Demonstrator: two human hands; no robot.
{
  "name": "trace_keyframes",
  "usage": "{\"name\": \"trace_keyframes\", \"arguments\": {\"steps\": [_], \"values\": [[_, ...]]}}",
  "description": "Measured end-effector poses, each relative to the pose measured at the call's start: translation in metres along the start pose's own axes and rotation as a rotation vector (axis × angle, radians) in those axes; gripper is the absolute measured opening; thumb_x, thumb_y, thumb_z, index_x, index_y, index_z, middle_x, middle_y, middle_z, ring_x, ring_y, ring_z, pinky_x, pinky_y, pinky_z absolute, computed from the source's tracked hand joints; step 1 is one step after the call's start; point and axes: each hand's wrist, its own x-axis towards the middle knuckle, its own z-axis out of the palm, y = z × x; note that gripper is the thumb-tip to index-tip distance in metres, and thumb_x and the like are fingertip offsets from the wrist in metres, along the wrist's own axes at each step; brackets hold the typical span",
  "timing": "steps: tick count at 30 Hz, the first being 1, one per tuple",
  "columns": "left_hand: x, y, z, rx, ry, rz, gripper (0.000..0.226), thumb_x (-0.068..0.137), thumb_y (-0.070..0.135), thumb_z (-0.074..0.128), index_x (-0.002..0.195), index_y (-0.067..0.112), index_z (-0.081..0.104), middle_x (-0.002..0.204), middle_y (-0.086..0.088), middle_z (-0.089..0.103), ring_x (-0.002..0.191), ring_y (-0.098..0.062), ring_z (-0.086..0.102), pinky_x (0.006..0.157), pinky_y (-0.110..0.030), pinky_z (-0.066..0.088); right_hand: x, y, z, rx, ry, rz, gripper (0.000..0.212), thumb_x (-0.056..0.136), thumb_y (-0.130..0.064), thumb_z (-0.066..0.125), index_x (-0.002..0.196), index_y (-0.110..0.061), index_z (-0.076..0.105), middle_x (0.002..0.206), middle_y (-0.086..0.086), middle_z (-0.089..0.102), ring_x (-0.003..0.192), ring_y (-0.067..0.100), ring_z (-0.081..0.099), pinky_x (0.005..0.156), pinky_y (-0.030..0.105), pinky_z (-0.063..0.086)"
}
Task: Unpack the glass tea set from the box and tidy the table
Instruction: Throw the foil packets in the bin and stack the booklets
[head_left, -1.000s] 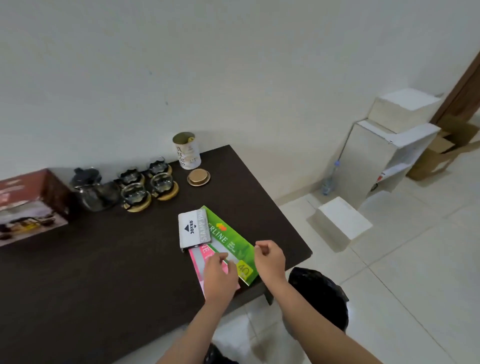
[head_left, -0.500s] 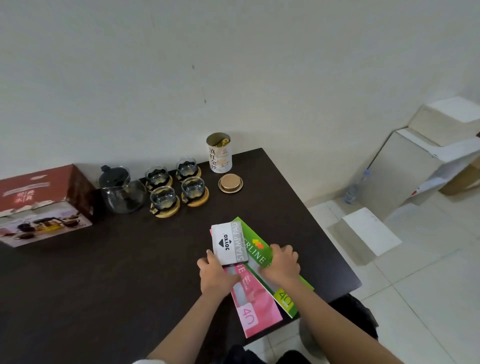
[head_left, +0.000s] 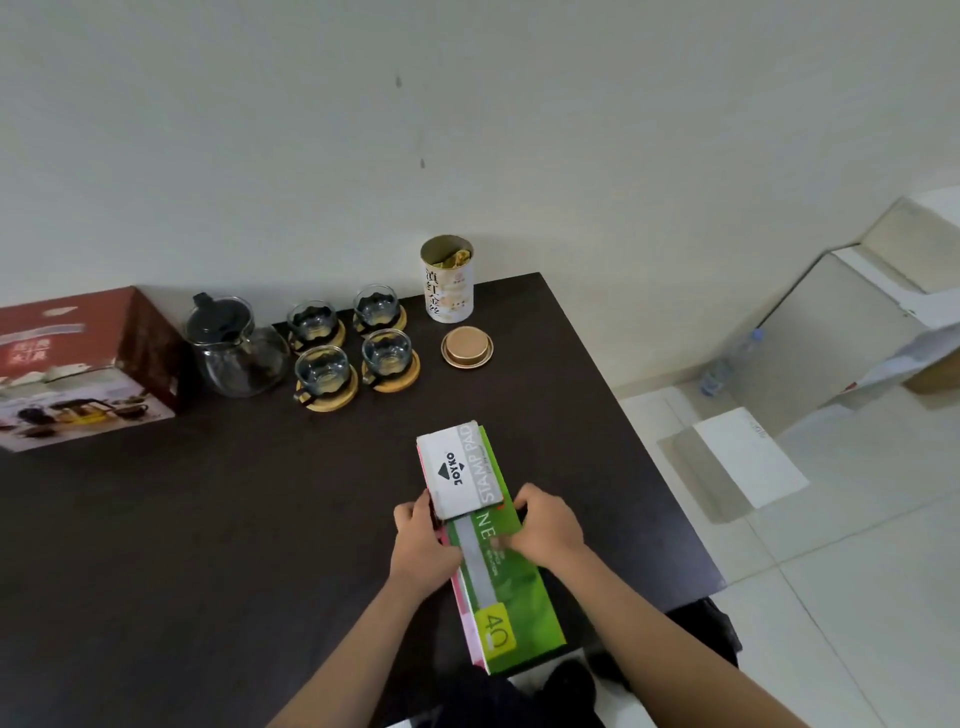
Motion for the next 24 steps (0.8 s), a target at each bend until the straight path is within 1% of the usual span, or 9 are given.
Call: {"name": "trace_keyframes", "arguments": {"steps": [3, 6, 8, 10, 13, 17, 19, 21, 24], "values": [[-0.004, 0.0, 0.0, -0.043, 0.015, 0.007, 0.072, 0.069, 0.007, 0.064, 0.136, 0.017, 0.04, 0.115, -0.001, 0.032, 0.097, -0.016, 0.054, 0.085, -0.022, 0.047, -0.002, -0.004, 0.005, 0.009, -0.014, -0.028, 0.051, 0.058, -0.044, 0.088, 0.084, -0.023, 0.049, 0.084, -0.007, 0.06, 0.081, 0.017, 0.061, 0.062, 0.029, 0.042], [-0.006, 0.0, 0.0, -0.019, 0.007, 0.02, 0.073, 0.073, 0.008, 0.067, 0.139, 0.018, 0.036, 0.116, 0.001, 0.031, 0.085, -0.002, 0.051, 0.081, -0.02, 0.045, 0.001, -0.004, 0.006, 0.03, -0.02, -0.041, 0.048, 0.059, -0.04, 0.088, 0.079, -0.024, 0.047, 0.082, -0.008, 0.061, 0.08, 0.017, 0.062, 0.061, 0.028, 0.043], [-0.005, -0.003, 0.0, -0.012, 0.006, 0.027, 0.075, 0.075, 0.006, 0.068, 0.141, 0.018, 0.034, 0.118, 0.001, 0.031, 0.083, 0.001, 0.05, 0.079, -0.018, 0.044, 0.002, -0.002, 0.008, 0.045, -0.02, -0.057, 0.047, 0.06, -0.039, 0.088, 0.078, -0.025, 0.047, 0.081, -0.007, 0.063, 0.077, 0.016, 0.063, 0.06, 0.029, 0.045], [-0.004, -0.003, -0.001, -0.009, 0.003, 0.028, 0.076, 0.076, 0.004, 0.069, 0.141, 0.019, 0.034, 0.118, 0.002, 0.032, 0.086, -0.001, 0.051, 0.077, -0.017, 0.044, 0.002, 0.001, 0.011, 0.06, -0.009, -0.071, 0.045, 0.061, -0.038, 0.087, 0.083, -0.022, 0.051, 0.077, -0.007, 0.063, 0.072, 0.015, 0.063, 0.059, 0.029, 0.045], [-0.004, -0.004, -0.001, -0.009, 0.012, 0.024, 0.078, 0.076, 0.005, 0.071, 0.142, 0.018, 0.033, 0.119, 0.002, 0.032, 0.091, -0.008, 0.053, 0.077, -0.019, 0.045, 0.001, 0.006, 0.014, 0.113, 0.012, -0.104, 0.042, 0.062, -0.036, 0.087, 0.085, -0.022, 0.055, 0.069, -0.01, 0.055, 0.065, 0.01, 0.055, 0.056, 0.029, 0.042], [-0.005, -0.004, 0.001, -0.016, 0.03, 0.017, 0.077, 0.077, 0.006, 0.071, 0.143, 0.017, 0.033, 0.12, 0.002, 0.033, 0.093, -0.01, 0.053, 0.079, -0.021, 0.045, -0.003, 0.013, 0.019, 0.14, 0.074, -0.133, 0.043, 0.066, -0.04, 0.084, 0.098, -0.022, 0.062, 0.08, -0.006, 0.052, 0.075, 0.013, 0.053, 0.062, 0.03, 0.043], [-0.006, -0.004, 0.003, -0.023, 0.043, 0.012, 0.073, 0.078, 0.006, 0.07, 0.141, 0.016, 0.035, 0.12, 0.001, 0.033, 0.092, -0.01, 0.053, 0.08, -0.021, 0.045, -0.005, 0.015, 0.022, 0.148, 0.099, -0.145, 0.046, 0.068, -0.042, 0.082, 0.106, -0.022, 0.064, 0.084, -0.005, 0.051, 0.075, 0.012, 0.052, 0.061, 0.028, 0.042], [-0.009, -0.004, 0.005, -0.039, 0.064, -0.005, 0.069, 0.079, 0.007, 0.069, 0.14, 0.013, 0.037, 0.121, 0.0, 0.035, 0.094, -0.01, 0.053, 0.081, -0.021, 0.044, -0.008, 0.016, 0.025, 0.142, 0.106, -0.161, 0.049, 0.072, -0.043, 0.079, 0.113, -0.023, 0.062, 0.085, -0.006, 0.047, 0.075, 0.011, 0.05, 0.061, 0.028, 0.04], [-0.02, -0.004, 0.01, -0.055, 0.103, -0.036, 0.062, 0.081, 0.012, 0.068, 0.137, 0.009, 0.04, 0.119, -0.001, 0.039, 0.09, -0.01, 0.054, 0.08, -0.021, 0.043, -0.015, 0.018, 0.029, 0.159, 0.101, -0.163, 0.049, 0.078, -0.038, 0.075, 0.12, -0.021, 0.058, 0.091, -0.005, 0.048, 0.077, 0.011, 0.052, 0.067, 0.03, 0.048]]}}
